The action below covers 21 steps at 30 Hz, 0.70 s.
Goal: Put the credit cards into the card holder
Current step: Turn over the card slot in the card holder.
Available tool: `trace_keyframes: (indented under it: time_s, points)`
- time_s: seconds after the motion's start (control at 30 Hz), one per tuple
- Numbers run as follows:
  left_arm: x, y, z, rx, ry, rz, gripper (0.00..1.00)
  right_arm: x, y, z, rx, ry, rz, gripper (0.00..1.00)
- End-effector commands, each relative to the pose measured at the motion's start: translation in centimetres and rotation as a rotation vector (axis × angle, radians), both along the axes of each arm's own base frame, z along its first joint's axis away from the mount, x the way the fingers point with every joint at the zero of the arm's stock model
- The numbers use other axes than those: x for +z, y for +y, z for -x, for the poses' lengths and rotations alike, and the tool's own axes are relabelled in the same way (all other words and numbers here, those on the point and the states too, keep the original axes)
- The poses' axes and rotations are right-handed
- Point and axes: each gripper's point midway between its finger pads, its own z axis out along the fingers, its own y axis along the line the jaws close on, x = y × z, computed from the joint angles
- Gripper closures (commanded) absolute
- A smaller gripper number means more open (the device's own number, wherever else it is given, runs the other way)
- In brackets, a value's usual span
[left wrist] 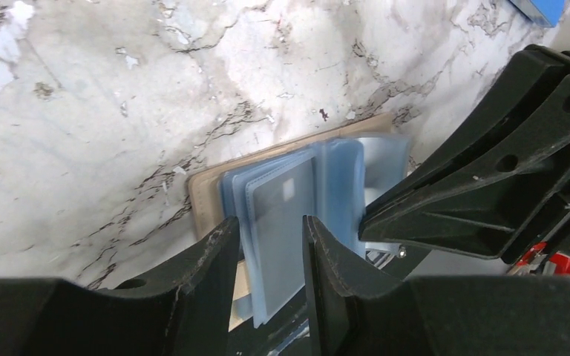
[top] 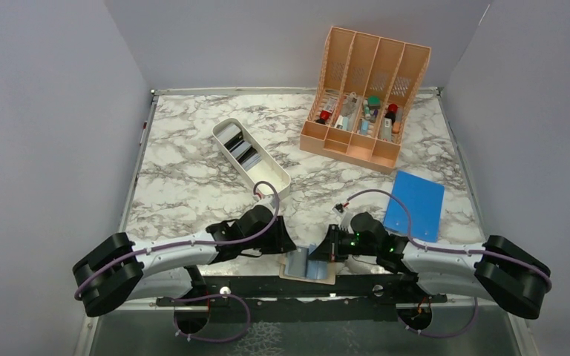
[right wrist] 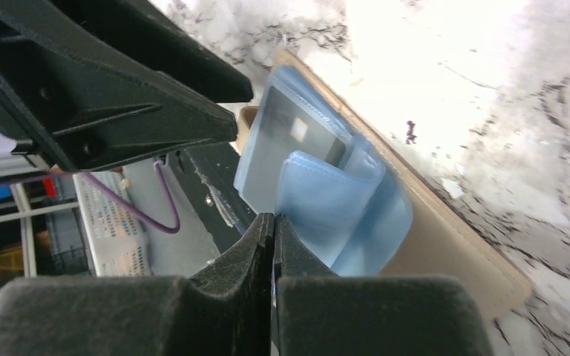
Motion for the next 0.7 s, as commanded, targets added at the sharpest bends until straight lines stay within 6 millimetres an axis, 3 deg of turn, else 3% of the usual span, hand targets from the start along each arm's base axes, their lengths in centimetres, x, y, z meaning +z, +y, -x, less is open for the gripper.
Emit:
trace_keyframes:
  time_s: [0.0, 0.1, 0.27, 0.47, 0.67]
  points:
    - [1.1, 0.3, -1.0, 0.029, -0.047, -0.022, 0.61, -2.3, -2.5, -0.3, -0.07, 0.035, 0.203, 0.92]
    - [1.7, 0.4, -1.3, 0.034, -0.064, -0.033, 0.61, -3.2, -4.9, -0.5, -0.164, 0.094, 0.349, 0.86]
    - [3.1, 1.1, -3.0, 0.068, -0.138, -0.112, 0.62, -2.7, -7.5, -0.3, -0.243, 0.132, 0.472, 0.73]
    - [6.9, 2.2, -6.6, 0.114, -0.297, -0.247, 0.6, 0.4, -7.4, -1.0, -0.259, 0.081, 0.436, 0.61]
    - [11.5, 3.7, -12.3, 0.085, -0.523, -0.432, 0.56, 3.7, -5.8, -1.7, -0.215, 0.011, 0.352, 0.52]
